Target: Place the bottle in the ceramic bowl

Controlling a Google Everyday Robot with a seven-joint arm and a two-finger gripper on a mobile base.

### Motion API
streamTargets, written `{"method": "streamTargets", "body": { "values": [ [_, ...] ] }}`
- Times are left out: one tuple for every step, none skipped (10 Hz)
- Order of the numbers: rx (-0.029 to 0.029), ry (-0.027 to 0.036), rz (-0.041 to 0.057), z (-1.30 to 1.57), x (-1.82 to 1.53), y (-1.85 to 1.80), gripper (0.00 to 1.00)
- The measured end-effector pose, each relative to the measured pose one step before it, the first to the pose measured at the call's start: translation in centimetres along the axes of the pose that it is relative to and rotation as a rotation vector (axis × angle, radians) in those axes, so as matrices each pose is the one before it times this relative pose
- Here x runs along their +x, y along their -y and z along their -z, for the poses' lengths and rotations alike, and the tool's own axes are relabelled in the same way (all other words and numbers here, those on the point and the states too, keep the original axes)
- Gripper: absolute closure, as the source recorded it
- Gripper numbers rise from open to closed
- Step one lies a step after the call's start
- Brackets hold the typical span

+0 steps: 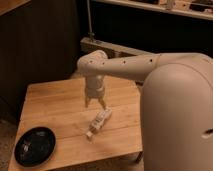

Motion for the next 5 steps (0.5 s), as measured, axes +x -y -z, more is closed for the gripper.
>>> {"method": "streamTargets", "body": {
  "values": [
    [-0.00083,-0.01060,-0.05080,-0.314,-0.266,0.497,0.35],
    [-0.00616,-0.00308,-0.03267,-0.308,-0.193,0.641,0.35],
    [-0.01576,0.00538,-0.01780,-0.216,0.047,0.621,0.35],
    [-0.03188,0.01024,-0.02563,-0.572,0.137,0.908,0.35],
    [-0.03064,0.00799,-0.03082,-0.851,0.365,1.324,0.35]
  ]
}}
